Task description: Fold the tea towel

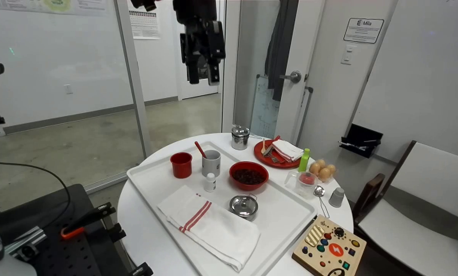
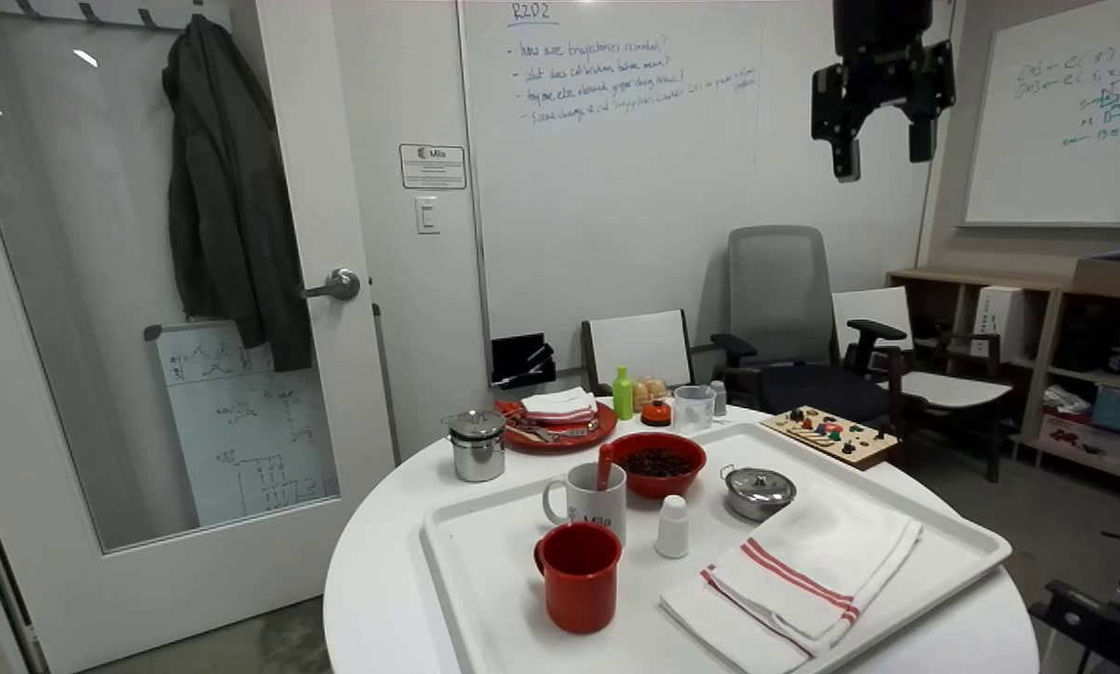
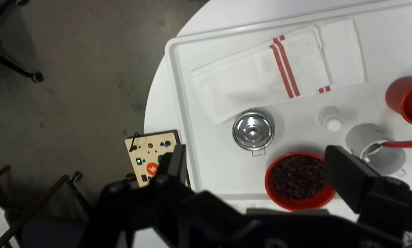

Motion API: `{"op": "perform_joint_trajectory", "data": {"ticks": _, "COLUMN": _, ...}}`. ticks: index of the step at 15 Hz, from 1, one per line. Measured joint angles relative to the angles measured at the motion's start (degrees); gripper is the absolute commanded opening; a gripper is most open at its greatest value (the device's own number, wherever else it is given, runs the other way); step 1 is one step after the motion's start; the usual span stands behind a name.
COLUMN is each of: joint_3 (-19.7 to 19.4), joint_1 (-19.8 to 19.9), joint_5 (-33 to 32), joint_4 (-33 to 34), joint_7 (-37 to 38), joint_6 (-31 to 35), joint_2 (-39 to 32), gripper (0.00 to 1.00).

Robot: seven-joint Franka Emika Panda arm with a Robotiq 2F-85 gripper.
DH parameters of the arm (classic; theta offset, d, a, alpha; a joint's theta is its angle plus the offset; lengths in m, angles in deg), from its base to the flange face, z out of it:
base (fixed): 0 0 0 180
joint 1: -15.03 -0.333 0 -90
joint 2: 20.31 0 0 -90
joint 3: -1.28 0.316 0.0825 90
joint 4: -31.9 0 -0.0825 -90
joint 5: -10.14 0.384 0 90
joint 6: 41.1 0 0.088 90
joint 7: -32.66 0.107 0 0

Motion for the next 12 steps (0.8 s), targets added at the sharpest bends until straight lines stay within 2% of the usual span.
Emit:
{"op": "perform_joint_trajectory", "data": {"ticks": 4, "joint_3": -3.3, "joint_1": 0.1, "joint_5": 0.0, "joint_4": -1.2, "joint_7": -2.9, "joint_6": 0.4, "joint_2": -5.7, "gripper": 1.00}}
{"op": "perform_joint_trajectory", "data": {"ticks": 8, "joint_3": -3.7, "joint_1": 0.0, "joint_5": -0.1, "joint_4": -1.0, "joint_7": -4.0, "joint_6": 2.7, "joint_2": -10.6, "gripper": 1.00}}
{"op": "perform_joint_trajectory", "data": {"ticks": 12, "joint_3": -3.6, "joint_1": -0.1, "joint_5": -0.1, "joint_4": -0.1, "joint_7": -4.0, "joint_6": 2.7, "joint_2": -11.9, "gripper": 1.00}}
